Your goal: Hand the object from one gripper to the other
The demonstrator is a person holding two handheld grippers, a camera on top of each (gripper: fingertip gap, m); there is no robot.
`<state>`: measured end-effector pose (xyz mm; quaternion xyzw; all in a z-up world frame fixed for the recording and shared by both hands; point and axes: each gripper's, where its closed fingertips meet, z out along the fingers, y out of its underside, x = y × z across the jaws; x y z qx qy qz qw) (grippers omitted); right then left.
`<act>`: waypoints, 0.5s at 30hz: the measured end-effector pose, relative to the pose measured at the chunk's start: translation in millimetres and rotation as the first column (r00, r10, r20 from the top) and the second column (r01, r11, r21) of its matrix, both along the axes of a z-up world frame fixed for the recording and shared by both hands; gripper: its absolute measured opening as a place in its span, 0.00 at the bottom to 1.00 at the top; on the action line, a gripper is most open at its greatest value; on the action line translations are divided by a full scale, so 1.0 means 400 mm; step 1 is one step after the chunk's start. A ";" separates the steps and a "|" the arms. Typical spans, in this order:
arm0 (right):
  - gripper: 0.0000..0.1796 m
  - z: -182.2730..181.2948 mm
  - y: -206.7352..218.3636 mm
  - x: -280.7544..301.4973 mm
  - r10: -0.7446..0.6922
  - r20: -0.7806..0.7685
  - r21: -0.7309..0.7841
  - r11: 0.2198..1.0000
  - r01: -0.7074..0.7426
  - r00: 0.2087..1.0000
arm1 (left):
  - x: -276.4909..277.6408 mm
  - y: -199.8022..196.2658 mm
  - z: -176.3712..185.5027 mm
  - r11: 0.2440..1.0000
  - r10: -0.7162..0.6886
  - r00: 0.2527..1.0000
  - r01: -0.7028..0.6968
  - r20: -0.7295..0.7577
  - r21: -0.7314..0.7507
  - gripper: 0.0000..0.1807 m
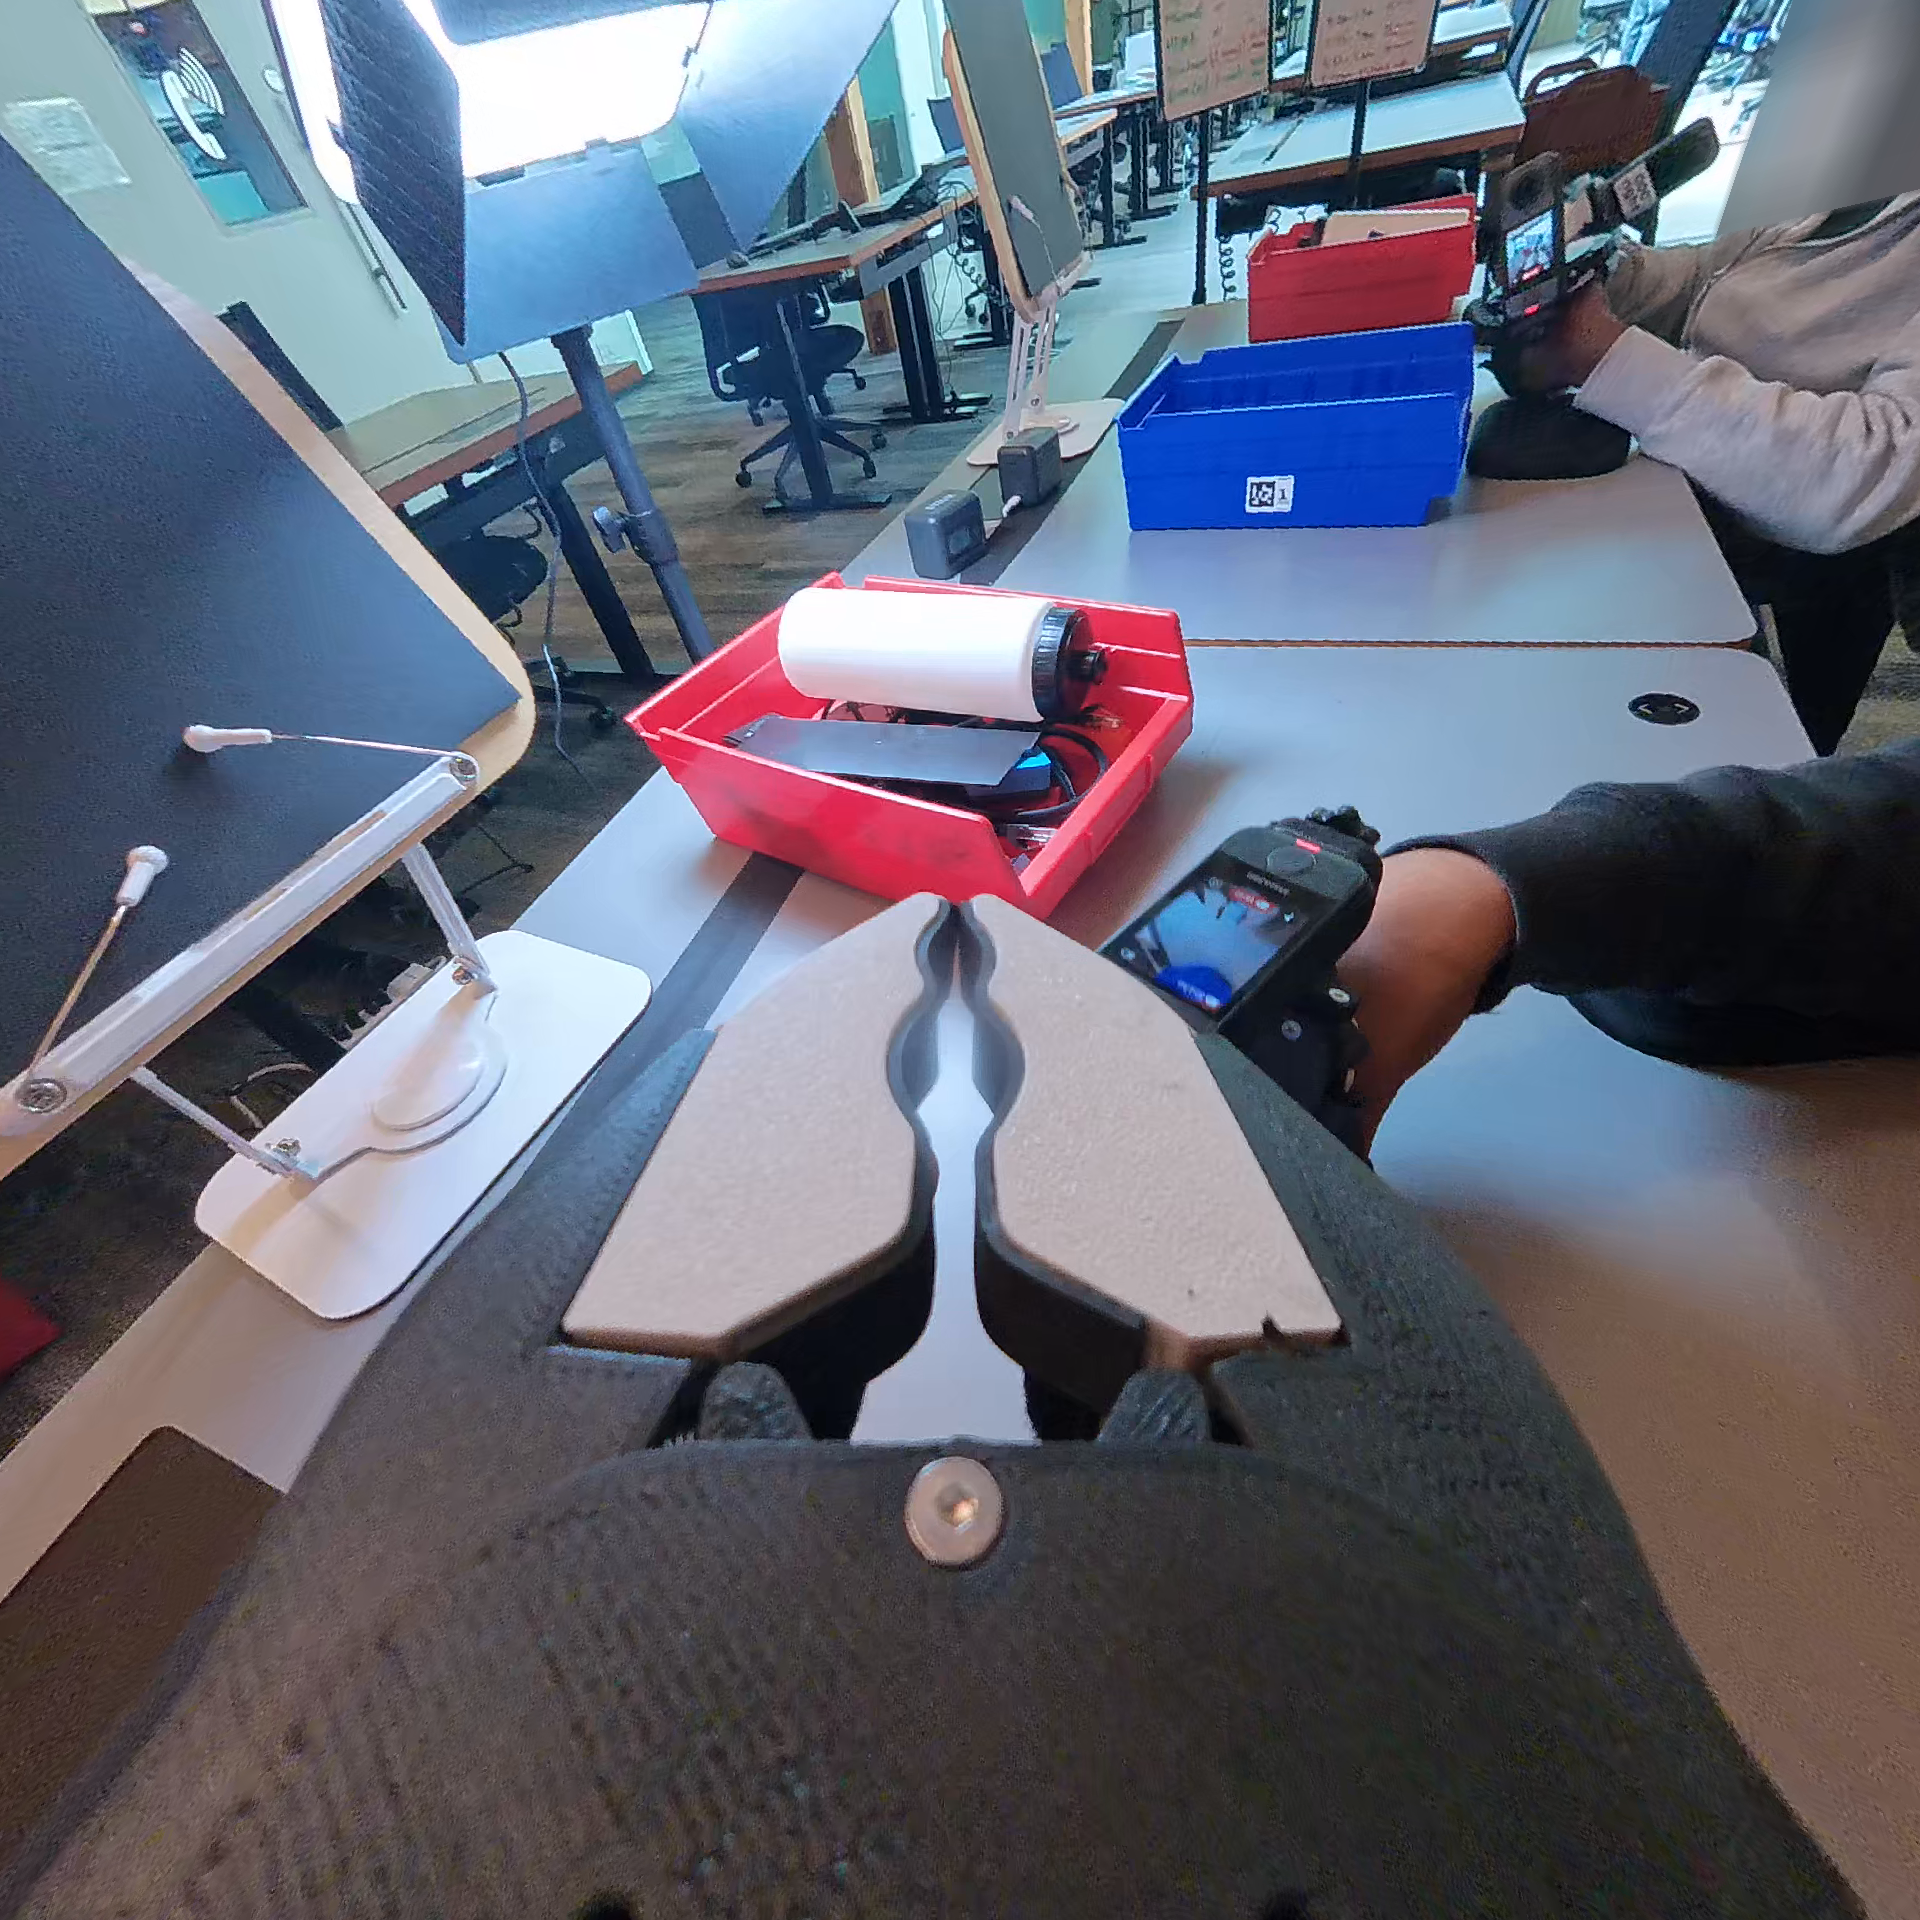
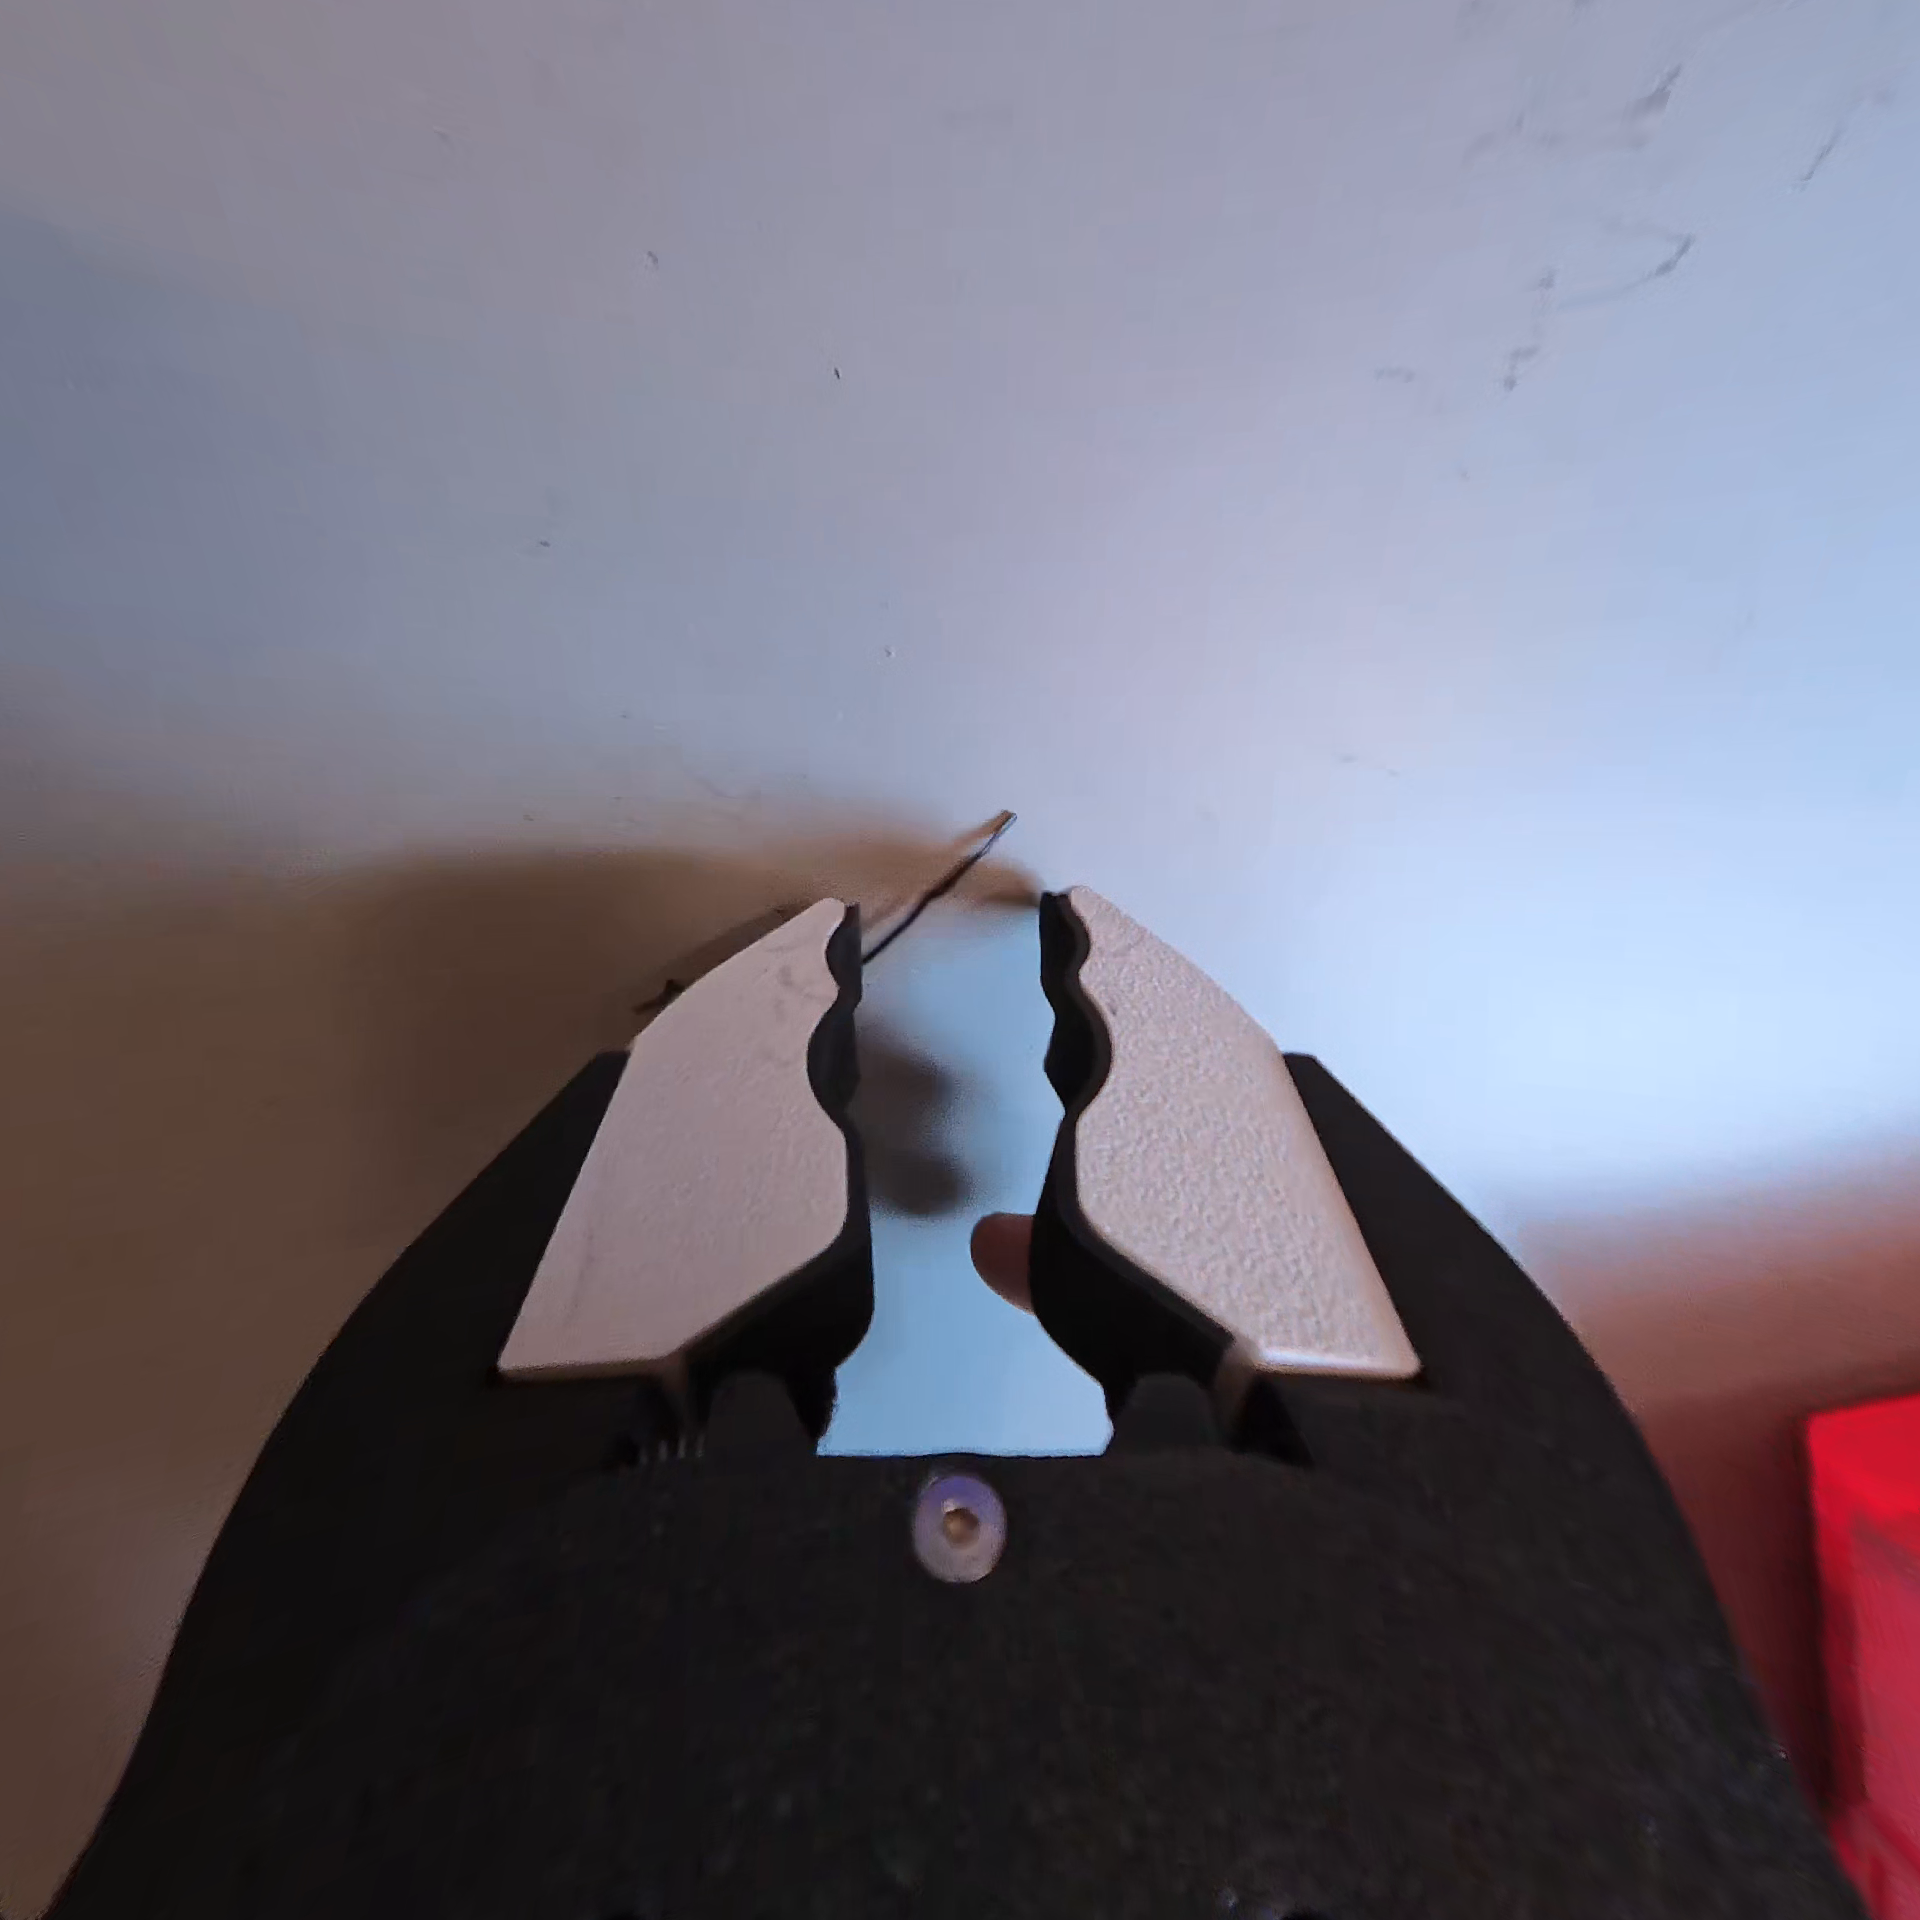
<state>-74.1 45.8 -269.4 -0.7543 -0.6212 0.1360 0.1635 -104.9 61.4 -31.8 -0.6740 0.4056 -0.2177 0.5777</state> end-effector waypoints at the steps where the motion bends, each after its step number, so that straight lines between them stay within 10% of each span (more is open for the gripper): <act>1: 0.17 -0.003 -0.001 -0.003 0.000 -0.001 0.004 1.000 0.000 1.000 | -0.003 0.000 0.003 1.000 0.003 1.000 -0.003 0.003 0.003 0.00; 15: 0.00 0.045 0.025 -0.026 0.029 -0.170 0.026 0.999 -0.025 0.985 | -0.018 0.018 0.017 0.999 0.046 0.997 -0.048 0.054 0.025 0.00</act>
